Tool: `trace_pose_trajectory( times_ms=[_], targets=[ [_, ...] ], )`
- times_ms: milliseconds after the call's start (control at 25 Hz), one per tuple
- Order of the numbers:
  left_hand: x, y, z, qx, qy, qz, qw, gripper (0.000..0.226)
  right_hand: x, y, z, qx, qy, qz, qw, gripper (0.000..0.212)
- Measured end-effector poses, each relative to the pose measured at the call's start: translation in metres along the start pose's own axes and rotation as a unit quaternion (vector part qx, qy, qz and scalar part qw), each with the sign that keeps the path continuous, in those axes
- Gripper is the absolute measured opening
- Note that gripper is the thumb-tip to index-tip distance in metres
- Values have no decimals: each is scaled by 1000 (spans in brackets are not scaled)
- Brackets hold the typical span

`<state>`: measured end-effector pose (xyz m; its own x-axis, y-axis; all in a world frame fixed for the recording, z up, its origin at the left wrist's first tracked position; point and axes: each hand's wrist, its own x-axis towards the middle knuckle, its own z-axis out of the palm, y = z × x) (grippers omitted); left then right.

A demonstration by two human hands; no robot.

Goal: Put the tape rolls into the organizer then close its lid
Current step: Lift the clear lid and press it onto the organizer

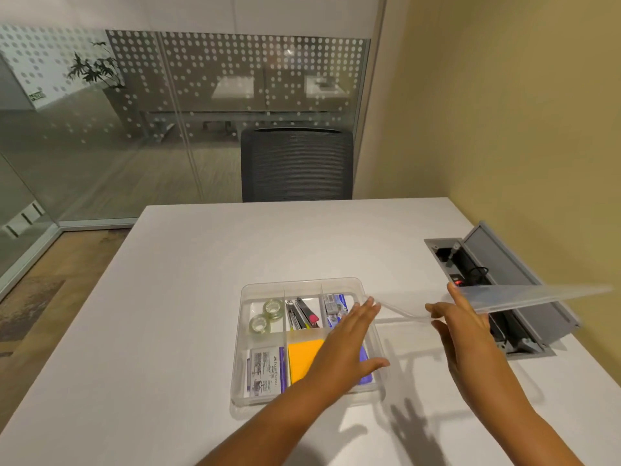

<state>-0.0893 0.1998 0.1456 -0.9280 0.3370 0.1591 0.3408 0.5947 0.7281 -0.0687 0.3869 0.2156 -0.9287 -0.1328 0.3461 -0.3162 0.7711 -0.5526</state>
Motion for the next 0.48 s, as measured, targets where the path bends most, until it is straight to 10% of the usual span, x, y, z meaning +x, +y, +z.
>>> trace_pose_trajectory(
  times_ms=[280,480],
  targets=[
    [8,22,-19,-113,205,-5,972,11,7,-67,-20,38,2,-113,993,19],
    [-3,26,-58,-254,317,-24,913,10,37,-83,-22,99,66,-136,983,40]
  ],
)
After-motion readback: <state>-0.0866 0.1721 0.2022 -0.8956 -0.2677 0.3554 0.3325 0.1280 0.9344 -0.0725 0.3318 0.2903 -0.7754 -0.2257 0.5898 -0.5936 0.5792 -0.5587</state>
